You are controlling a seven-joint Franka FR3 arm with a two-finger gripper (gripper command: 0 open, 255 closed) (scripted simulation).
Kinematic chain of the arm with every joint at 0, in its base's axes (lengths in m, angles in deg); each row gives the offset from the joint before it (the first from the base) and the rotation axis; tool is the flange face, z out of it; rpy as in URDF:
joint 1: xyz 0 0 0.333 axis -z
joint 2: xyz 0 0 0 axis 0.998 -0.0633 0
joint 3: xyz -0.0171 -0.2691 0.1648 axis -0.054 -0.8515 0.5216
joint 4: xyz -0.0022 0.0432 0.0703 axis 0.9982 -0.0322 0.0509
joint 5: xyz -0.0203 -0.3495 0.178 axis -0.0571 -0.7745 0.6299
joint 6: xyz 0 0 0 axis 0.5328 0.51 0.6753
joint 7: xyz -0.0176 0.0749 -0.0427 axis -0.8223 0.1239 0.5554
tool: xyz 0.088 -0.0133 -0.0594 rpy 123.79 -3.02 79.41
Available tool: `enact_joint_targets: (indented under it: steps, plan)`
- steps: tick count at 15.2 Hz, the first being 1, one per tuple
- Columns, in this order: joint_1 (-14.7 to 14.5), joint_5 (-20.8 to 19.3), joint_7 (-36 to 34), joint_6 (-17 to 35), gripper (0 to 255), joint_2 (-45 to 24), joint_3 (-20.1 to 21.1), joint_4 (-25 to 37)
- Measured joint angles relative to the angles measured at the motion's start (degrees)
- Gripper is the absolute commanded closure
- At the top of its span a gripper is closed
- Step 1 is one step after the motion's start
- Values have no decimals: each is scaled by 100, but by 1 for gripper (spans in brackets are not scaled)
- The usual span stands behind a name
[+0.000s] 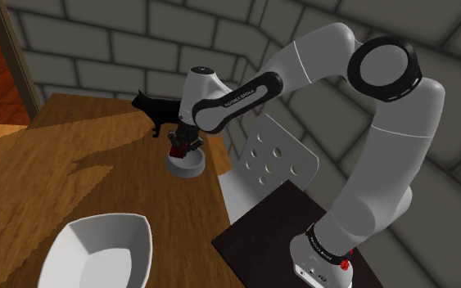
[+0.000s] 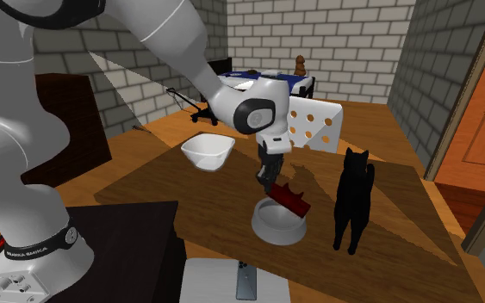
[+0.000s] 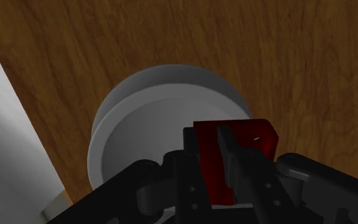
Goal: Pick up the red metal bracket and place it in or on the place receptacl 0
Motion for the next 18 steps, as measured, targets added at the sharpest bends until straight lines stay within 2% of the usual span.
enact_joint_targets:
  steps: [7, 11, 12, 14, 18]
  plan:
    - [-182, -331, -213, 364, 255, -420, -233, 42]
    - [-200, -381, -252, 404, 255, -446, -279, 59]
    - [-199, -380, -252, 401, 0, -438, -277, 60]
    - [-185, -375, -209, 351, 0, -484, -285, 155]
    - [-12, -301, 160, -10, 0, -695, -319, 767]
